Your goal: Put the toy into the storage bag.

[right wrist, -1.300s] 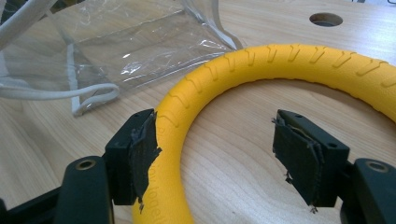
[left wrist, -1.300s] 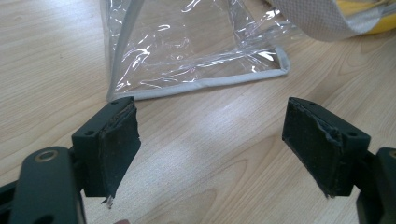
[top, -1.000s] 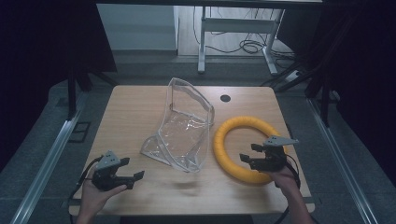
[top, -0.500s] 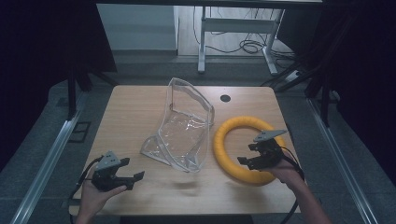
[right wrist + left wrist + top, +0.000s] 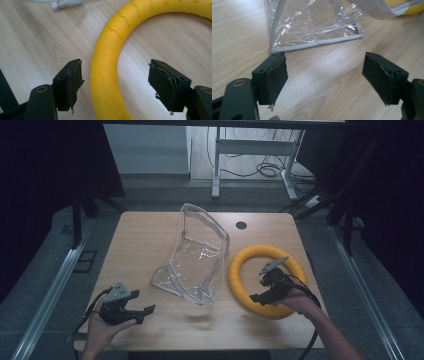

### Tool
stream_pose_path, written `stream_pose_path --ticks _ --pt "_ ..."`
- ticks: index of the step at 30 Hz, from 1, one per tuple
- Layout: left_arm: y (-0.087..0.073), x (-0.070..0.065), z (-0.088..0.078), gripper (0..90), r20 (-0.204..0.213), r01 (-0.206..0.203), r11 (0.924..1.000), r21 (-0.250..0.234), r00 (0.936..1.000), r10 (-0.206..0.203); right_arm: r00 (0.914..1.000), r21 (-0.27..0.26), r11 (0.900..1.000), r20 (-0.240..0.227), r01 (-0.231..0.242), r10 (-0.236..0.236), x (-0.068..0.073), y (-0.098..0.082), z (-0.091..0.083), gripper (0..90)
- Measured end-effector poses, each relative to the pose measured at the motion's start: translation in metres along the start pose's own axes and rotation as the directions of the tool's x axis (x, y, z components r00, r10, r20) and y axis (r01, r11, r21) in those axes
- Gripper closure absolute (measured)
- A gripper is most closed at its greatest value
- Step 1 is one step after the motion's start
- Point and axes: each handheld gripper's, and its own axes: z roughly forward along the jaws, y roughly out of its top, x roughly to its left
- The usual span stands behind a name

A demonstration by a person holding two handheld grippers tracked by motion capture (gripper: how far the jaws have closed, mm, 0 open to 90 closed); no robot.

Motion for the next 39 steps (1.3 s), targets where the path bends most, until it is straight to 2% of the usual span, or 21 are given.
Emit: stream_pose_path --ticks 1,3,4,5,8,9,10,17,18,20,21,22,23,24,26,28,29,31,35,37,39 --pt "0.0 0.0 0.0 20.0 0.0 0.0 1.0 0.0 1.0 0.0 1.0 0.0 1.0 0.0 0.0 0.0 0.0 0.0 0.0 26.9" --pt "0.0 0.0 0.0 20.0 -0.001 -0.001 1.0 -0.002 1.0 0.001 0.9999 0.03 0.999 -0.002 0.014 -0.013 0.003 0.002 0.004 27.0" --pt "0.0 0.0 0.0 20.0 -0.001 -0.001 1.0 -0.001 1.0 0.001 0.9996 0.066 0.997 -0.01 0.027 -0.027 0.005 0.003 0.008 27.1" --pt "0.0 0.0 0.0 20.0 -0.001 -0.001 1.0 -0.001 1.0 0.001 0.9996 0.066 0.997 -0.01 0.027 -0.027 0.005 0.003 0.008 27.1" --pt "0.0 0.0 0.0 20.0 0.0 0.0 1.0 0.001 1.0 0.0 0.998 0.142 0.988 -0.023 0.062 -0.059 0.011 0.004 0.02 27.0" --pt "0.0 0.0 0.0 20.0 0.0 0.0 1.0 0.001 1.0 0.0 0.998 0.142 0.988 -0.023 0.062 -0.059 0.011 0.004 0.02 27.0" --pt "0.0 0.0 0.0 20.0 -0.001 -0.001 1.0 0.003 1.0 0.001 0.9967 0.181 0.98 -0.025 0.08 -0.077 0.013 0.003 0.026 27.0" --pt "0.0 0.0 0.002 20.1 0.0 -0.003 1.0 0.008 1.0 0.003 0.9911 0.304 0.944 -0.007 0.129 -0.133 0.019 0.002 0.048 27.5" --pt "0.0 0.0 0.002 20.1 0.0 -0.003 1.0 0.008 1.0 0.003 0.9911 0.304 0.944 -0.007 0.129 -0.133 0.019 0.002 0.048 27.5" --pt "0.0 0.0 0.002 20.1 0.0 -0.004 0.9999 0.01 1.0 0.004 0.9888 0.346 0.928 0.0 0.14 -0.149 0.021 0.002 0.054 28.1" --pt "0.0 0.0 0.002 20.1 0.0 -0.004 0.9999 0.01 1.0 0.004 0.9881 0.358 0.923 0.003 0.142 -0.154 0.022 0.003 0.056 28.5" --pt "0.0 0.0 0.002 20.1 0.0 -0.004 0.9999 0.01 1.0 0.004 0.9881 0.358 0.923 0.003 0.142 -0.154 0.022 0.003 0.056 28.5" --pt "-0.001 0.0 0.002 20.0 0.0 -0.005 0.9999 0.01 1.0 0.005 0.9866 0.376 0.914 -0.006 0.154 -0.163 0.022 0.003 0.059 30.0" --pt "-0.001 0.0 0.002 20.0 0.0 -0.005 0.9999 0.01 1.0 0.005 0.9866 0.376 0.914 -0.006 0.154 -0.163 0.022 0.003 0.059 30.0" --pt "-0.001 0.0 0.002 20.0 -0.001 -0.005 0.9999 0.011 1.0 0.005 0.9844 0.398 0.902 -0.01 0.165 -0.176 0.023 0.005 0.063 32.6" --pt "-0.001 0.0 0.002 20.0 0.0 -0.004 0.9999 0.012 1.0 0.004 0.9843 0.401 0.901 -0.011 0.166 -0.176 0.024 0.005 0.064 33.6" --pt "-0.001 0.0 0.003 20.1 -0.003 -0.005 0.9999 0.012 1.0 0.005 0.9826 0.414 0.894 -0.008 0.172 -0.186 0.025 0.006 0.065 36.0" --pt "-0.001 0.0 0.003 20.2 -0.003 -0.006 0.9999 0.012 1.0 0.006 0.9819 0.418 0.892 -0.006 0.175 -0.19 0.025 0.007 0.066 37.2" --pt "-0.001 0.0 0.004 20.3 -0.004 -0.007 0.9999 0.012 1.0 0.007 0.9819 0.419 0.892 0.008 0.169 -0.189 0.022 0.007 0.067 48.4" --pt "-0.001 0.0 0.004 20.3 -0.004 -0.007 0.9999 0.012 1.0 0.007 0.9825 0.42 0.892 0.007 0.166 -0.186 0.021 0.008 0.067 48.8" --pt "-0.001 0.0 0.004 20.3 -0.003 -0.006 0.9999 0.012 1.0 0.006 0.9849 0.421 0.892 -0.023 0.165 -0.171 0.016 0.008 0.067 49.5"
